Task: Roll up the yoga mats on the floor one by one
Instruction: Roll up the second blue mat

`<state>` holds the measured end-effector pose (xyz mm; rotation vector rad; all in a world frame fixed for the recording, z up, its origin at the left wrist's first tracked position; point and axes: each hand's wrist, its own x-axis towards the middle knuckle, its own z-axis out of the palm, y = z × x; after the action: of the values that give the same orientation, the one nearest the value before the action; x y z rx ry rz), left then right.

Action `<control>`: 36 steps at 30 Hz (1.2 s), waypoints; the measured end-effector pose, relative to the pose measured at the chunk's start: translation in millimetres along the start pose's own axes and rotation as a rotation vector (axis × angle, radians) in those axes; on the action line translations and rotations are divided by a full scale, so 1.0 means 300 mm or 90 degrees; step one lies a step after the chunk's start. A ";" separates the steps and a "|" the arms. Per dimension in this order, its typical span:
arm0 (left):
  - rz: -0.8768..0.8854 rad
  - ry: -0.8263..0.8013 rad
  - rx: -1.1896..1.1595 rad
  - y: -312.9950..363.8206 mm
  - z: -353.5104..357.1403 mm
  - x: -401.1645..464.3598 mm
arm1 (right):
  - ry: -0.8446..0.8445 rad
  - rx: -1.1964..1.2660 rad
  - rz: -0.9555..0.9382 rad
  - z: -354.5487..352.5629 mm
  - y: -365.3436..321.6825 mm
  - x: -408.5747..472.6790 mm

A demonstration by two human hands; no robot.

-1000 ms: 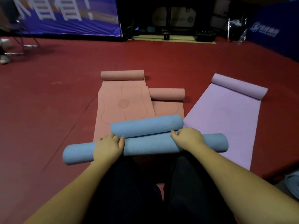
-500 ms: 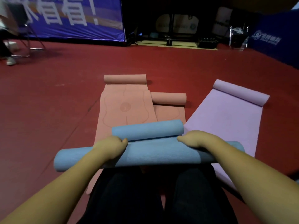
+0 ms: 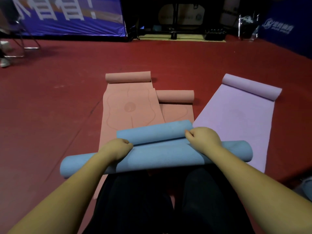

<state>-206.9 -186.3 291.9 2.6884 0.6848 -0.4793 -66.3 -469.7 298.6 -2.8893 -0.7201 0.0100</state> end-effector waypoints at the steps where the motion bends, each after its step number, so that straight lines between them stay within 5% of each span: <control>1: -0.004 -0.008 -0.008 0.005 -0.004 0.004 | 0.010 -0.004 0.000 0.002 0.001 -0.003; 14: -0.063 -0.081 -0.044 0.038 -0.030 0.103 | 0.125 -0.041 -0.024 0.118 0.014 -0.147; 17: -0.051 -0.011 -0.019 0.037 -0.017 0.090 | 0.128 -0.041 0.007 0.121 0.006 -0.122; 23: -0.022 0.333 0.014 0.005 0.055 0.010 | 0.092 -0.057 0.003 0.108 -0.011 -0.085; 29: 0.081 0.378 0.094 -0.038 0.194 -0.053 | -0.009 -0.080 0.026 0.087 -0.008 -0.027; 36: 0.067 0.341 0.091 -0.012 0.123 -0.024 | -0.125 -0.047 0.053 0.031 -0.011 0.013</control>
<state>-223.3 -200.5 261.0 2.9910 0.6539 0.2427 -64.8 -463.5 290.2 -3.0174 -0.6431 0.2877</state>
